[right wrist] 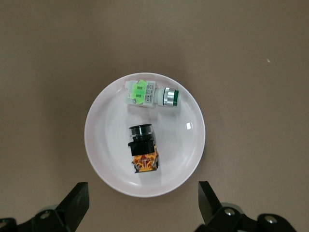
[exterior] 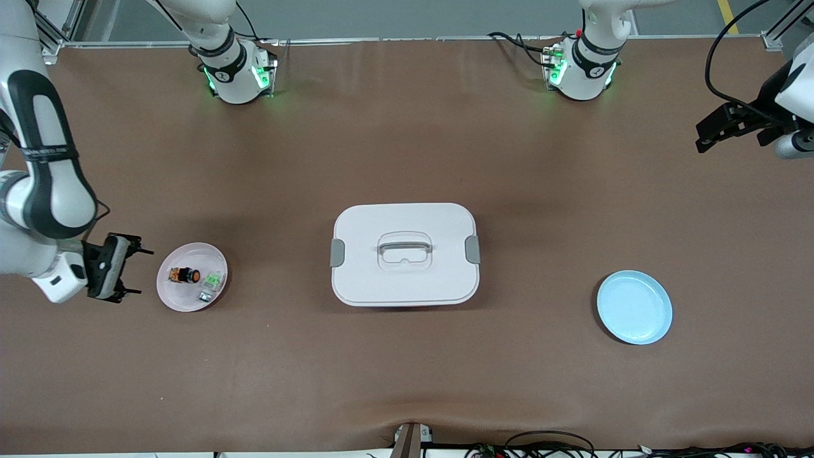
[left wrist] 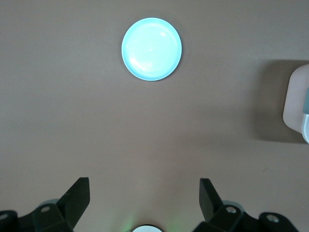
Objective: Transfer orange switch to right arm and place
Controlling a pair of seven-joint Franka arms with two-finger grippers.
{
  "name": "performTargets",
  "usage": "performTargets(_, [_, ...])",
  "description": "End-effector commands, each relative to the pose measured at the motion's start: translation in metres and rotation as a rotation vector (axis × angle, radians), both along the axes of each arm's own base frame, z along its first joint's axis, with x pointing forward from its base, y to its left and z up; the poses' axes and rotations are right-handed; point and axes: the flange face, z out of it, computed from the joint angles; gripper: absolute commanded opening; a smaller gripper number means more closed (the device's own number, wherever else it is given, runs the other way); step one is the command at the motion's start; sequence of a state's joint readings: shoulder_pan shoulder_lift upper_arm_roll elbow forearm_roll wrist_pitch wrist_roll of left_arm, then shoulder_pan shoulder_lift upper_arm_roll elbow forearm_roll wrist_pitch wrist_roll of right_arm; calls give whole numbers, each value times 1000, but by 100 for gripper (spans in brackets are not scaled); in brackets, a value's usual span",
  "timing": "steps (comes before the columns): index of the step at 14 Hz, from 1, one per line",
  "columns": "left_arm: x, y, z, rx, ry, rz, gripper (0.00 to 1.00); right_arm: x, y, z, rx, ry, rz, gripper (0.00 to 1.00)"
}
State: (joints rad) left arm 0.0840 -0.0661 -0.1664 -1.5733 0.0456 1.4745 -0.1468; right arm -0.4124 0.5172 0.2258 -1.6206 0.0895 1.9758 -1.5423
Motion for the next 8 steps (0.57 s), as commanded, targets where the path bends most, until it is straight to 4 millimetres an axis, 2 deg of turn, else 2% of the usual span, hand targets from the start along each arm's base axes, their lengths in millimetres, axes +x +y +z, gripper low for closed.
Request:
performTargets(1, [-7,0,0,-14,-4,-23,100,7,12,62,-118,29,-171,100])
performTargets(4, [-6,-8,-1,-15,-1,-38,100,-3,46,127,-182,22,-377,100])
performTargets(5, [-7,-16,-1,-14,0,-52,100,-11,56,149,-201,39,-485,100])
performTargets(7, [-9,-16,-2,-13,10,-53,100,-28,73,196,-232,47,-766,100])
performTargets(8, [-9,-14,0,-13,8,-54,100,-34,87,219,-233,21,-841,100])
